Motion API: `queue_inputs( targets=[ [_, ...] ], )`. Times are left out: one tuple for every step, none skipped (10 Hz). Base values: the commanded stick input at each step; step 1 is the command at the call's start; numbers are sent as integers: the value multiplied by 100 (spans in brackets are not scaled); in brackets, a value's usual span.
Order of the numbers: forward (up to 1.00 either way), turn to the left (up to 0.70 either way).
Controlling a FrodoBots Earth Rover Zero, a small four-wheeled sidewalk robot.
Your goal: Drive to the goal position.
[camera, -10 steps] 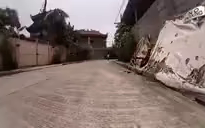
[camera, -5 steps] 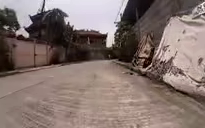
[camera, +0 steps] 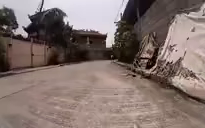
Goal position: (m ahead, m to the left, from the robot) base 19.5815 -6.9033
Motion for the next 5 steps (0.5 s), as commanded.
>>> queue_inputs(
  targets=[
    [70,0],
    [70,0],
    [70,0],
    [70,0],
    [70,0]
  ],
)
